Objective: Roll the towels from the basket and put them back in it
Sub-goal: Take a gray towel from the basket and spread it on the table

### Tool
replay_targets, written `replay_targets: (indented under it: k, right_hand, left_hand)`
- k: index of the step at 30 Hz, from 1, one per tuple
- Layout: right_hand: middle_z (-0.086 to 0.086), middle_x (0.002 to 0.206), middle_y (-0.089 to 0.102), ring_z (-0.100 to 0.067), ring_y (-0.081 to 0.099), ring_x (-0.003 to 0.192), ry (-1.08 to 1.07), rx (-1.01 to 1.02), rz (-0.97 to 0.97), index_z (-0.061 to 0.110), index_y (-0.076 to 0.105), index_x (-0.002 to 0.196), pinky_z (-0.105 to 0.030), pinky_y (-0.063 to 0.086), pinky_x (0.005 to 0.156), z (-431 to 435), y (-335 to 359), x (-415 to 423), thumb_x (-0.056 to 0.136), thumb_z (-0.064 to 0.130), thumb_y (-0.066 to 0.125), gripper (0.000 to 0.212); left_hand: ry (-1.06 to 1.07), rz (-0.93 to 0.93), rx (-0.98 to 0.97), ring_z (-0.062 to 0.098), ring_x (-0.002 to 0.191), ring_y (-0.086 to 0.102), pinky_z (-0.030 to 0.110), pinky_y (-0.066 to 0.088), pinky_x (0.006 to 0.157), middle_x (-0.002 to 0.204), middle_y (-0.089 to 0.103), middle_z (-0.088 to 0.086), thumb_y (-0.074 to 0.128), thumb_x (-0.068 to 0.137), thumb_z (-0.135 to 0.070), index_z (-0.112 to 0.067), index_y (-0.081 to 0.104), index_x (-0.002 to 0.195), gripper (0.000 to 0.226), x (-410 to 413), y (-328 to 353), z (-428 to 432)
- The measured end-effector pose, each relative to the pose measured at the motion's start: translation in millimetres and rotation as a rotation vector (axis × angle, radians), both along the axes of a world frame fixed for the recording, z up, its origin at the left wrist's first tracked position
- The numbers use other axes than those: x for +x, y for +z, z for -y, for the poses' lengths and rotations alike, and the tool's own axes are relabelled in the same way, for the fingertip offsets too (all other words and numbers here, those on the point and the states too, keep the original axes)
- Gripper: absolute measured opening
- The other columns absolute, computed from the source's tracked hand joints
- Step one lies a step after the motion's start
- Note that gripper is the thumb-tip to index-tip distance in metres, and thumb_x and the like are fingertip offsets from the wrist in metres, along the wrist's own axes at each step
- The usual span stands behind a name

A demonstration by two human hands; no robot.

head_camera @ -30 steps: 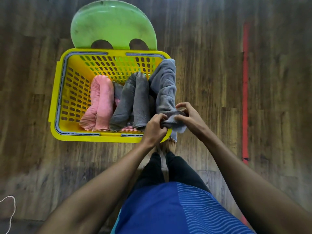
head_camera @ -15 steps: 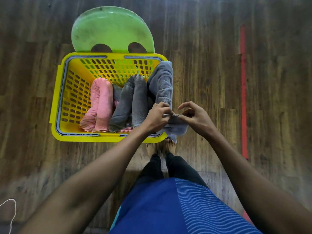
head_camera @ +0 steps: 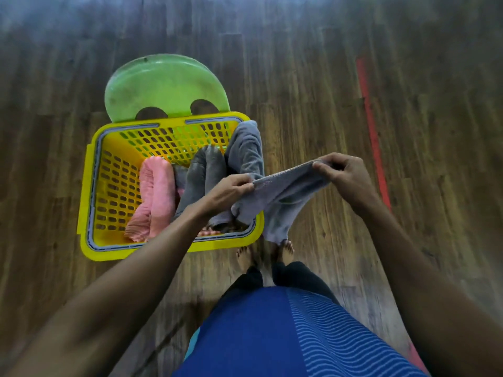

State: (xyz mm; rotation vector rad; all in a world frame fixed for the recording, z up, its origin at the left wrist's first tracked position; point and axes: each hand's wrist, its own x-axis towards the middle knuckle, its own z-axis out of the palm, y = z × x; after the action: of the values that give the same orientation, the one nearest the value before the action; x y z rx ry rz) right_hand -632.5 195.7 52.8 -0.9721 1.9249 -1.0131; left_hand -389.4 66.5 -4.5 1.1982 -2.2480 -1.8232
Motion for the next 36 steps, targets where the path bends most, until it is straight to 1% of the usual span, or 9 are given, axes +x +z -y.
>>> replay_targets:
  k: [5,10,16,18,22,28,30,33,36]
  right_hand:
    - [-0.003,0.095,0.067,-0.019,0.064,0.094,0.103,0.3,-0.244,0.014,0.069,0.096,-0.026,0.043,0.073,-7.8,-15.9,-18.3,0.089,0.023,0.066,0.012]
    - [0.007,0.121,0.062,-0.003,0.057,0.113,0.28,-0.004,0.001,0.019,0.065,0.12,-0.017,0.045,0.091,7.7,16.0,3.7,0.086,0.03,0.072,0.037]
    - [-0.013,0.081,0.063,-0.012,0.056,0.075,0.288,-0.161,-0.004,0.005,0.065,0.087,-0.037,0.047,0.07,15.5,32.5,14.6,0.09,0.025,0.062,0.021]
    - [-0.02,0.082,0.059,-0.015,0.052,0.073,0.245,-0.227,-0.013,0.003,0.062,0.085,-0.033,0.045,0.068,15.8,44.9,13.0,0.094,0.019,0.058,0.018]
    - [-0.005,0.077,0.056,-0.009,0.052,0.072,0.197,-0.264,-0.058,0.009,0.059,0.084,-0.022,0.045,0.067,9.7,58.4,1.3,0.098,0.012,0.052,0.015]
    - [-0.004,0.084,0.062,-0.022,0.06,0.084,0.165,-0.082,-0.11,0.016,0.062,0.085,-0.034,0.049,0.074,-9.9,33.5,-12.9,0.097,0.02,0.053,0.015]
    - [0.001,0.098,0.062,-0.018,0.062,0.093,0.194,-0.037,-0.125,0.02,0.063,0.096,-0.027,0.05,0.076,-11.0,29.0,-11.1,0.094,0.025,0.06,0.007]
    - [0.011,0.121,0.057,-0.002,0.055,0.111,0.315,-0.092,-0.042,0.022,0.058,0.124,-0.017,0.045,0.085,-0.1,40.2,1.4,0.09,0.031,0.068,0.037]
    - [0.009,0.088,0.065,-0.008,0.062,0.082,0.357,-0.203,-0.018,0.018,0.066,0.096,-0.027,0.05,0.071,11.9,53.8,13.6,0.094,0.019,0.061,0.005]
  left_hand:
    - [-0.034,-0.111,-0.25,0.006,0.068,0.041,0.033,0.039,0.064,0.068,0.049,0.007,0.05,0.095,-0.013,-0.013,0.051,0.074,0.021,-37.4,47.0,-1.0]
    - [-0.179,-0.13,-0.402,0.005,0.067,0.053,0.021,0.042,0.065,0.067,0.059,-0.006,0.055,0.092,-0.019,-0.018,0.057,0.074,0.018,-68.3,85.2,-1.4]
    - [-0.094,-0.202,-0.393,0.002,0.069,0.049,0.027,0.043,0.066,0.07,0.056,-0.006,0.057,0.09,-0.013,-0.015,0.06,0.072,0.018,-62.7,97.5,-1.5]
    - [-0.104,-0.176,-0.357,0.005,0.069,0.045,0.025,0.039,0.064,0.071,0.051,0.0,0.06,0.091,-0.017,-0.006,0.058,0.076,0.019,-53.5,94.8,-0.2]
    - [-0.125,-0.054,-0.326,0.001,0.058,0.034,0.021,0.03,0.058,0.064,0.038,-0.009,0.058,0.095,-0.013,-0.02,0.042,0.066,0.034,-22.7,74.3,-0.8]
    - [0.058,-0.113,-0.438,0.003,0.062,0.034,0.033,0.033,0.06,0.065,0.037,-0.004,0.052,0.096,-0.025,-0.022,0.039,0.066,0.032,-9.0,76.5,-1.3]
    - [-0.005,-0.163,-0.508,0.008,0.067,0.038,0.036,0.036,0.062,0.068,0.041,0.003,0.049,0.095,-0.029,-0.011,0.044,0.071,0.031,-27.5,100.3,1.2]
    - [-0.183,-0.191,-0.567,0.009,0.063,0.032,0.029,0.034,0.058,0.064,0.034,-0.006,0.056,0.096,-0.02,-0.011,0.038,0.067,0.036,-59.3,138.6,-0.2]
    - [-0.226,-0.141,-0.636,0.01,0.061,0.034,0.025,0.035,0.057,0.06,0.04,-0.008,0.061,0.093,-0.023,-0.016,0.04,0.063,0.037,-74.0,152.1,5.5]
